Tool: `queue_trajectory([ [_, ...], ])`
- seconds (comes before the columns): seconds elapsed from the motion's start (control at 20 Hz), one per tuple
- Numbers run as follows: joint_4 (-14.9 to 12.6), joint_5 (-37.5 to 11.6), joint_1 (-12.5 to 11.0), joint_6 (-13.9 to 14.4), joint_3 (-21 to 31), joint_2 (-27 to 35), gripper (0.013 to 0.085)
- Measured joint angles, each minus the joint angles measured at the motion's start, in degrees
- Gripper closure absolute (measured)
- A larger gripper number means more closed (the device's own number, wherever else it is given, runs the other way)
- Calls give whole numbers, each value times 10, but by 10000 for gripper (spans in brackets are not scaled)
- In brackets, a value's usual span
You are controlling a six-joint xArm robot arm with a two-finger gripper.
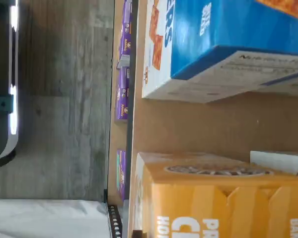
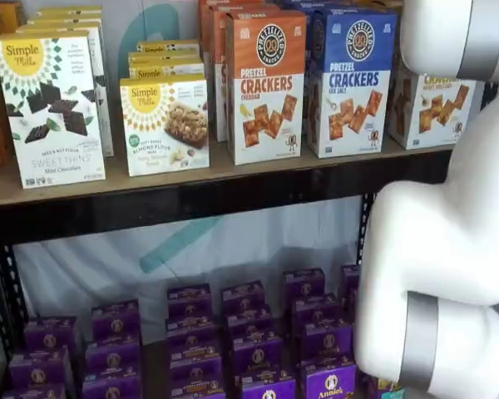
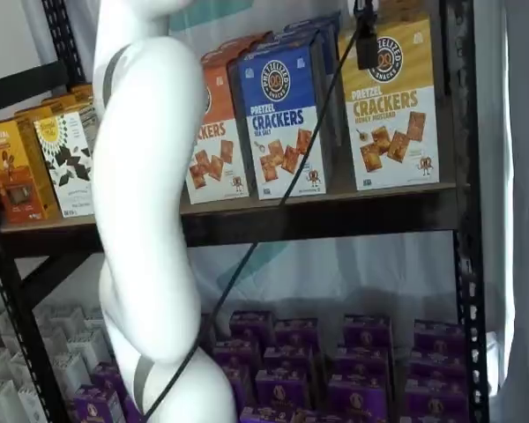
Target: Retrieve the yellow and white box located on the top shelf, the sixth one from the left
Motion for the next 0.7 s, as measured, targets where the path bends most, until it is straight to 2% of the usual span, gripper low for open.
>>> queue_trajectory([
  [0.25, 1, -1, -1, -1, -2, 1, 290],
  [0.35, 1, -2, -2, -1, -1, 1, 370],
  [0.7, 2, 3, -3, -2, -9, 5, 370],
])
